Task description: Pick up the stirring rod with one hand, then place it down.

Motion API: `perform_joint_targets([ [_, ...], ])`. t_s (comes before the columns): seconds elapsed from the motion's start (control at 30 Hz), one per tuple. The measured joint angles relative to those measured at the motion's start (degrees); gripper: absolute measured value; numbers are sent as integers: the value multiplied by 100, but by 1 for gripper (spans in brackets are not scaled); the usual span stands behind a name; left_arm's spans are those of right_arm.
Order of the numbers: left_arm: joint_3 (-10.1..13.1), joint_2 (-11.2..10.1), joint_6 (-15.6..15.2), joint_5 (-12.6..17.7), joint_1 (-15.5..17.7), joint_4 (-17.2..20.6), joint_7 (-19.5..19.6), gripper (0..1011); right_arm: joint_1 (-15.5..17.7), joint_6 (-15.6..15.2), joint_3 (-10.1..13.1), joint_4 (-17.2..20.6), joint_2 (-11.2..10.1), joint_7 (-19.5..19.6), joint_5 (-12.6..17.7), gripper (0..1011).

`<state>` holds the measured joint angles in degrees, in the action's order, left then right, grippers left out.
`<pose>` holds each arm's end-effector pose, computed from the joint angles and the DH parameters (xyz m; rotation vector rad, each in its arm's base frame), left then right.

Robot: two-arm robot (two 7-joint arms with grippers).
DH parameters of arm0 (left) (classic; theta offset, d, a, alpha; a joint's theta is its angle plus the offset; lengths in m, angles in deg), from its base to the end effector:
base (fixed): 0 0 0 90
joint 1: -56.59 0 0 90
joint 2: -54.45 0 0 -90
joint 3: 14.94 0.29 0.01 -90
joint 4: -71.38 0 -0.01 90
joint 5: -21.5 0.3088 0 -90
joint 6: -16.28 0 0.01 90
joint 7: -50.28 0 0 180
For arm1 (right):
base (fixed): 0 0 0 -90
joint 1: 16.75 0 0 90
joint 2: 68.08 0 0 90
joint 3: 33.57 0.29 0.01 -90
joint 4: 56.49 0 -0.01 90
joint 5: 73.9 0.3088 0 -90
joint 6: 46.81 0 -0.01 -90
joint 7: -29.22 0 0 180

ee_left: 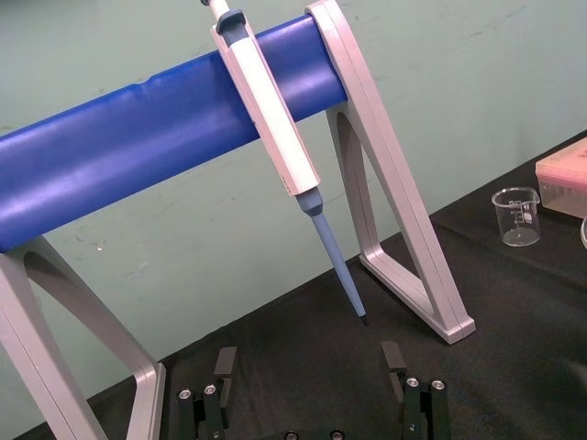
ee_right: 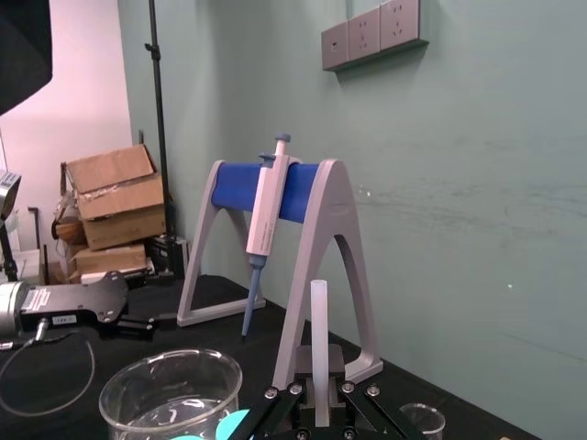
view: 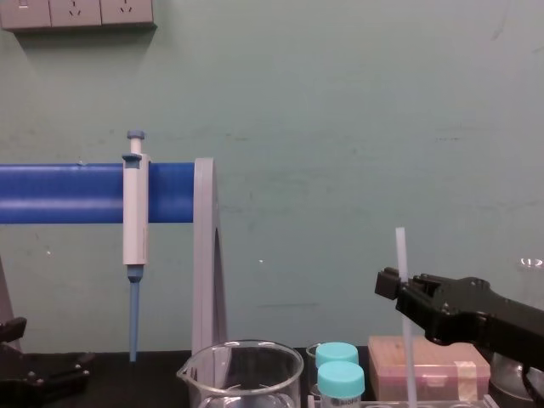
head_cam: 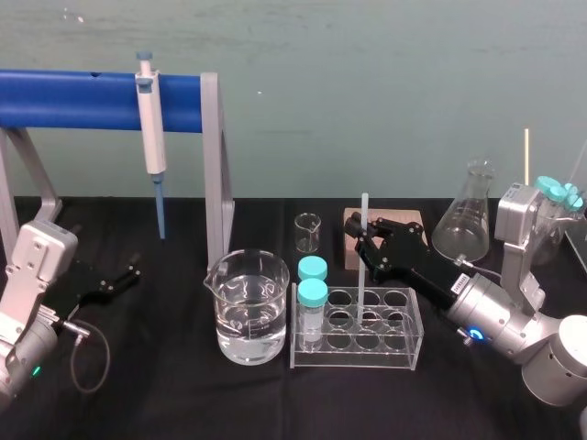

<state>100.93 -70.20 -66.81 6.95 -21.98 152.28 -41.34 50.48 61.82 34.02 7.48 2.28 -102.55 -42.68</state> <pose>0.3581 0.0827 -0.3023 0.3045 -0.2850 1.2478 0.4235 -0.0429 -0.3079 0.1560 -0.0980 -0.6831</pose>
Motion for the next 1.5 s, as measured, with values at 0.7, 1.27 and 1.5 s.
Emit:
perform_joint_targets([
  [0.7, 0, 0, 0, 0, 0, 0, 0, 1000, 67, 27, 29, -94, 67, 160, -168, 72],
  [1.27, 0, 0, 0, 0, 0, 0, 0, 1000, 63, 27, 25, -92, 60, 157, -162, 410],
  [1.5, 0, 0, 0, 0, 0, 0, 0, 1000, 63, 26, 25, -89, 58, 156, -160, 615],
])
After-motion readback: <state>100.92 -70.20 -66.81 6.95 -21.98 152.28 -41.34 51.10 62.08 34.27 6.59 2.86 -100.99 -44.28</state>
